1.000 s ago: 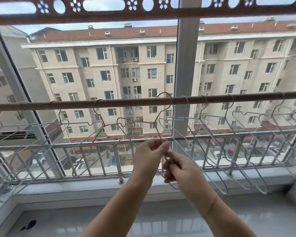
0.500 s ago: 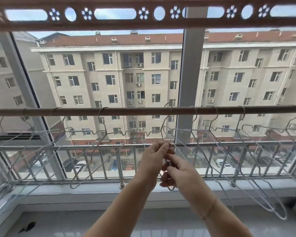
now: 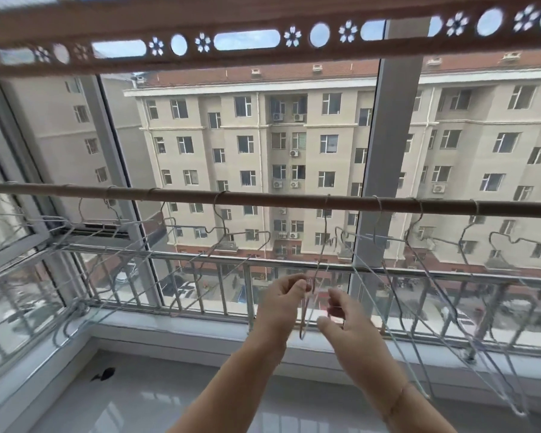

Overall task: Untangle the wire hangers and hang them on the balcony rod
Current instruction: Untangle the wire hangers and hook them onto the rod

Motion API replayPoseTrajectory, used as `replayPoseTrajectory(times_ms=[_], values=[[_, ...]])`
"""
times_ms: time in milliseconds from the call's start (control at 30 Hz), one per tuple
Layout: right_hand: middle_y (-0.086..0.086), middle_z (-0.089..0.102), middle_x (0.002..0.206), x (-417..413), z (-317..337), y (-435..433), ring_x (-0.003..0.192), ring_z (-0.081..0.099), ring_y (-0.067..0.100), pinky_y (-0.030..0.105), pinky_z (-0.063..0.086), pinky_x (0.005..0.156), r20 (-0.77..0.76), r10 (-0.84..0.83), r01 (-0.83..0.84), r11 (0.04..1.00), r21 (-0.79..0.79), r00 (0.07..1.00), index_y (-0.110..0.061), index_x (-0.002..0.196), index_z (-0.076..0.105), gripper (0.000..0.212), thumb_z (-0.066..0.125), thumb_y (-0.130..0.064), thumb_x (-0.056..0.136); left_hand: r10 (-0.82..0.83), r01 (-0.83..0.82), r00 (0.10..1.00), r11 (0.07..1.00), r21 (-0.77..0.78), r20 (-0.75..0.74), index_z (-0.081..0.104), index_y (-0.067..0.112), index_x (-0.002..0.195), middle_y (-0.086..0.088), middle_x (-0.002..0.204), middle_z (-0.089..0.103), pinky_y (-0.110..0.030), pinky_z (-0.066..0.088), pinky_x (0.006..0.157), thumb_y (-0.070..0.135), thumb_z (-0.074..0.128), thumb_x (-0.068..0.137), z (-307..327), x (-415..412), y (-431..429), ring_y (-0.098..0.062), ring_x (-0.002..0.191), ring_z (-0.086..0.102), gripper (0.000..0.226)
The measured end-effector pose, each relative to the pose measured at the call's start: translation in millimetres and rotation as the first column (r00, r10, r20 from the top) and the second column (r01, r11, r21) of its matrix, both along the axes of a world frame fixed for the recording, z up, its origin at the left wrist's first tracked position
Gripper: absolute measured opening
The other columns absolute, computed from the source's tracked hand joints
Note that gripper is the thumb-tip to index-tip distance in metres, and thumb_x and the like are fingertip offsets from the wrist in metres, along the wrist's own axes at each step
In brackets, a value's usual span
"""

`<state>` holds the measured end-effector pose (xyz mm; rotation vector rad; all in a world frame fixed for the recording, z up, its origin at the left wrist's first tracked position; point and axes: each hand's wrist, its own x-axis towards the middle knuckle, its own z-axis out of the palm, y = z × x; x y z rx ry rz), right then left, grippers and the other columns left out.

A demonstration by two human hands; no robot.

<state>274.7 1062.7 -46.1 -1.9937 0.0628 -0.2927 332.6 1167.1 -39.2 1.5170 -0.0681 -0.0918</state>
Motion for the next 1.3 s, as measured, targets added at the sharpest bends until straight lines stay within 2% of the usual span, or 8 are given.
replayPoseTrajectory(times_ms=[200,433,567,767,967,1100,1200,1300], values=[[-0.003,0.041,0.127,-14,2,10,0.127,0.039,0.016,0.039,0.032,0.111,0.141,-0.031,0.043,0.995,-0.084,0.989,-0.014,0.134,0.040,0.050,0.055,-0.009,0.087,0.106,-0.107,0.994,0.994,0.033,0.029,0.064,0.012,0.109,-0.002,0.097,0.070,-0.018,0.042,0.077,0.016,0.052,0.094,-14,-15,33,-0.012,0.093,0.062,0.020],[-0.008,0.045,0.121,-16,10,58,0.120,0.044,0.009,0.030,0.036,0.107,0.267,0.036,-0.017,0.997,-0.074,0.963,-0.019,0.126,0.048,0.045,0.058,-0.006,0.084,0.216,-0.218,0.974,0.976,0.016,0.060,0.065,0.016,0.101,0.002,0.090,0.069,-0.011,0.047,0.056,0.013,0.050,0.094,-18,-18,84,-0.009,0.070,0.056,0.016],[-0.010,0.053,0.116,-3,17,95,0.110,0.052,0.001,0.017,0.043,0.094,0.279,0.102,-0.114,0.993,0.029,0.955,-0.033,0.115,0.047,0.040,0.056,-0.006,0.086,0.278,-0.279,0.953,0.960,-0.005,0.117,0.067,0.019,0.096,-0.002,0.092,0.071,-0.020,0.044,0.073,0.011,0.051,0.093,-11,-10,121,-0.013,0.085,0.062,0.018],[-0.003,0.065,0.103,33,17,168,0.097,0.063,0.006,0.021,0.051,0.087,0.268,0.134,-0.182,0.970,0.162,0.954,-0.029,0.107,0.055,0.035,0.055,-0.002,0.086,0.284,-0.305,0.918,0.952,0.036,0.276,0.067,0.018,0.102,-0.001,0.092,0.072,-0.026,0.049,0.086,0.013,0.052,0.093,11,13,188,-0.013,0.091,0.065,0.018],[-0.003,0.066,0.104,79,15,246,0.096,0.064,0.007,0.030,0.054,0.081,0.215,0.106,-0.153,0.964,0.217,0.971,-0.035,0.103,0.055,0.026,0.056,-0.016,0.085,0.237,-0.314,0.890,0.938,0.147,0.390,0.063,0.020,0.116,0.009,0.105,0.068,-0.014,0.045,0.085,0.018,0.051,0.094,34,53,256,0.000,0.099,0.062,0.026],[-0.005,0.063,0.104,119,4,284,0.096,0.061,0.005,0.029,0.050,0.090,0.145,0.004,-0.035,0.976,0.215,0.989,-0.027,0.107,0.058,0.024,0.060,-0.022,0.084,0.176,-0.236,0.929,0.960,0.153,0.326,0.060,0.017,0.120,0.011,0.107,0.064,-0.007,0.043,0.081,0.018,0.050,0.095,39,84,280,0.004,0.098,0.058,0.027],[-0.001,0.062,0.102,142,-6,298,0.092,0.060,0.010,0.033,0.051,0.088,0.040,-0.045,0.036,0.977,0.211,0.998,-0.022,0.109,0.055,0.030,0.064,-0.032,0.083,0.102,-0.141,0.963,0.979,0.144,0.248,0.063,0.028,0.099,0.021,0.092,0.060,-0.005,0.040,0.075,0.015,0.045,0.097,40,102,283,0.011,0.086,0.057,0.022],[0.003,0.065,0.099,155,-13,307,0.091,0.061,0.014,0.031,0.051,0.086,-0.045,-0.038,0.049,0.962,0.270,0.998,-0.021,0.104,0.055,0.036,0.068,-0.041,0.078,0.059,-0.080,0.987,0.988,0.135,0.150,0.058,0.016,0.121,0.010,0.108,0.058,-0.025,0.040,0.100,0.014,0.043,0.097,38,115,281,-0.009,0.109,0.053,0.028]])
